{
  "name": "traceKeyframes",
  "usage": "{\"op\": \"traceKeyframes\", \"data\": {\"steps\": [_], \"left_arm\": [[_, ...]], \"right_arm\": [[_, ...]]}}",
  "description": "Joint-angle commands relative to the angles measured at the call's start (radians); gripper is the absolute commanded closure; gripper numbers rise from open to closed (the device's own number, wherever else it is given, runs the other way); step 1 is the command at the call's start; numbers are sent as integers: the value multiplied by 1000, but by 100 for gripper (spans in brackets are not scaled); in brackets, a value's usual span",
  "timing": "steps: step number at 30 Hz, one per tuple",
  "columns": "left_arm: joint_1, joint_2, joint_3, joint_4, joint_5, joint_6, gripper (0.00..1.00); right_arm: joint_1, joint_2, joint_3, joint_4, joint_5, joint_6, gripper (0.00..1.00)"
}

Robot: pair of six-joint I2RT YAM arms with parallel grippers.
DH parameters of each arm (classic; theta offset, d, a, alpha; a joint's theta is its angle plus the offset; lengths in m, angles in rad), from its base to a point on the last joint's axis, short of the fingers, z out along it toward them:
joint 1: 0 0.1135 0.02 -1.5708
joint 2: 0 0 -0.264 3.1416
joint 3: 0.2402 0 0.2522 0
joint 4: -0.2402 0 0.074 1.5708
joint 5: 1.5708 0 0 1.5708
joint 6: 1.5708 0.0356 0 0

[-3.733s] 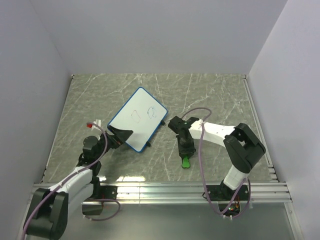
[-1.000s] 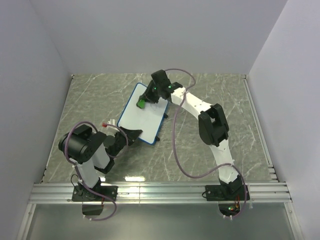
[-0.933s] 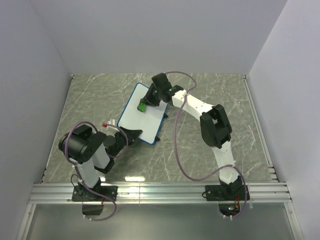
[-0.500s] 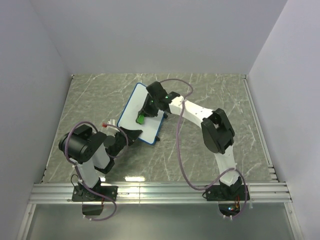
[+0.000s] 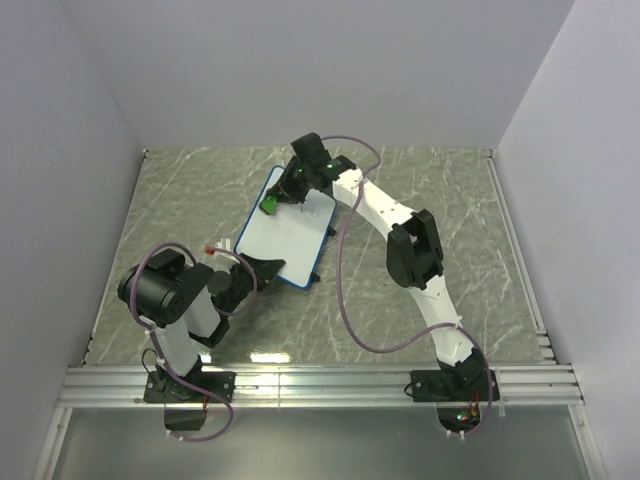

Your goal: Erase the whiteboard

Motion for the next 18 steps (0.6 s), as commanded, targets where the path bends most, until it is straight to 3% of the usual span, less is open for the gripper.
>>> {"op": "traceKeyframes", "data": {"steps": [1, 8, 14, 18], "left_arm": [[-51, 157, -197, -100, 47, 157, 99], [-51, 164, -196, -91, 44, 159, 99], [-51, 162, -193, -97, 39, 160, 99], [-51, 162, -189, -97, 38, 163, 99]], "right_arm": [[-39, 119, -26, -104, 111, -45, 100], [87, 52, -118, -190, 185, -163, 100], [255, 35, -135, -246, 172, -217, 100], [282, 41, -155, -273, 139, -233, 100]]}}
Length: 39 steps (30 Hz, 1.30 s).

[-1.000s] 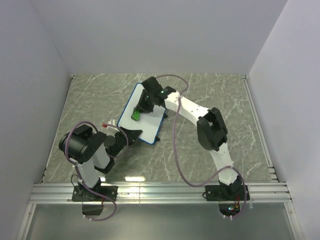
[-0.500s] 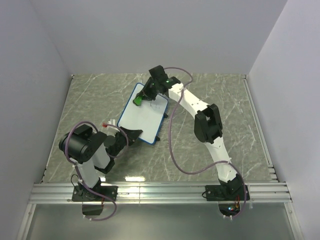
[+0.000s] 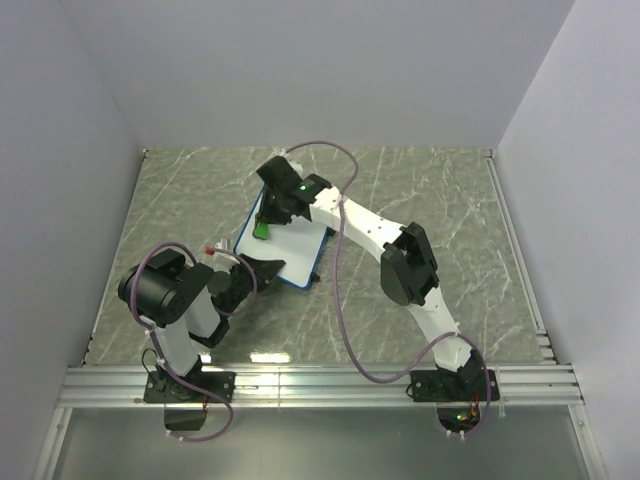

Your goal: Erase the whiteboard

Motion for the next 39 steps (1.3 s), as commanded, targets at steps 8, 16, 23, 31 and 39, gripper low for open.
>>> {"op": "traceKeyframes", "data": {"steps": [8, 16, 23, 31, 39], "left_arm": [[-48, 152, -184, -117, 38, 171, 99], [-49, 152, -192, -109, 43, 167, 99], [-57, 146, -193, -120, 38, 164, 99], [-60, 136, -195, -135, 39, 159, 99], [-63, 129, -190, -150, 29, 160, 99]], "right_arm": [[45, 34, -391, -75, -151, -7, 100], [-147, 140, -194, -167, -63, -6, 100], [-217, 171, -54, -193, -70, 57, 100], [-369, 136, -77, -160, -24, 68, 100], [-337, 185, 23, -190, -62, -1, 100]]}}
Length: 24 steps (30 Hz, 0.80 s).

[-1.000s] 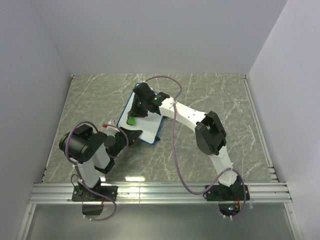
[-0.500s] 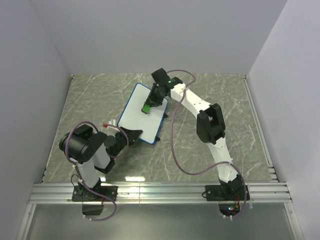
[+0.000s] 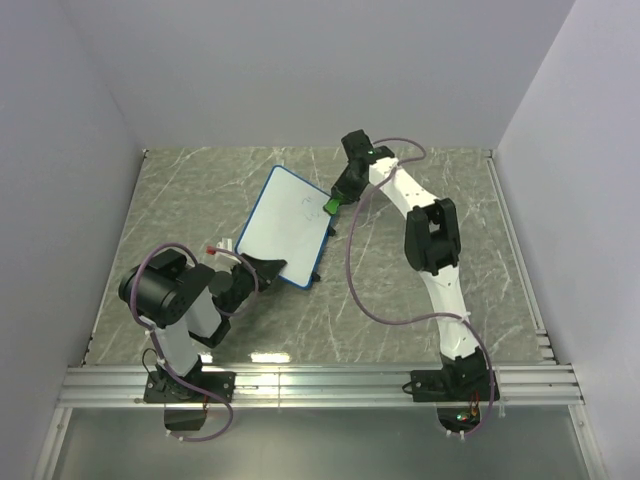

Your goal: Erase the whiteboard

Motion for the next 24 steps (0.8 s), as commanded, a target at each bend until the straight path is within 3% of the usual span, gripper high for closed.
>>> {"op": "traceKeyframes", "data": {"steps": [1, 7, 14, 24], "left_arm": [[-46, 129, -195, -150, 42, 155, 99], [-48, 129, -192, -156, 36, 157, 99], [-53, 123, -189, -170, 27, 159, 99], [-56, 125, -189, -169, 21, 159, 99]], "right_arm": [[91, 41, -50, -27, 67, -44, 100], [177, -6, -160, 85, -37, 38, 100], [242, 35, -7, 100, -131, 139, 100], [298, -26, -146, 194, -186, 196, 100]]}}
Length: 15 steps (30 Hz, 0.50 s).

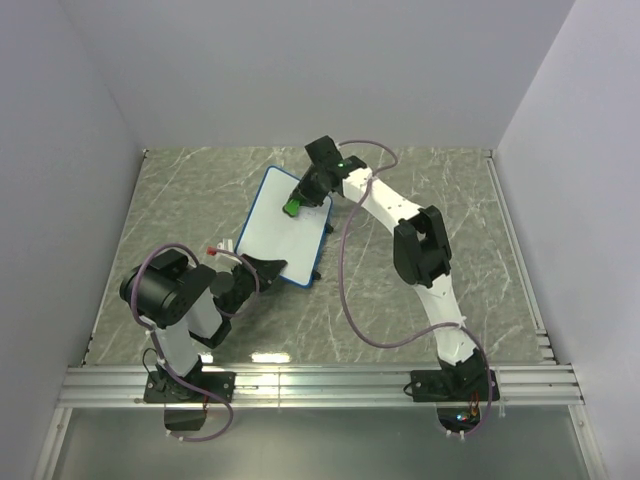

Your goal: Erase the whiteboard

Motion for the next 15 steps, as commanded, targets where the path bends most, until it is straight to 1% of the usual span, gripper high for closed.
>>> {"op": "traceKeyframes", "data": {"steps": [1, 3, 5, 6, 7, 10, 12, 15], "left_arm": [[-38, 128, -189, -167, 55, 156, 99], [-38, 126, -189, -169, 56, 155, 99], [-38, 123, -189, -172, 58, 155, 99], [-38, 123, -189, -173, 59, 156, 99], [-38, 123, -190, -172, 58, 156, 99], [-38, 126, -192, -164, 59, 155, 99], [-38, 128, -192, -164, 59, 155, 99], [-38, 126, -192, -166, 59, 153, 99]], "right_arm": [[105, 37, -158, 44, -155, 45, 100], [87, 2, -225, 76, -145, 36, 100], [70, -36, -329, 90, -129, 32, 100], [40, -50, -372, 117, -132, 35, 100], [26, -65, -463, 137, -133, 41, 100], [-42, -127, -614, 226, -148, 73, 100], [-66, -151, -631, 222, -124, 59, 100], [-80, -151, -598, 187, -96, 33, 100]]}}
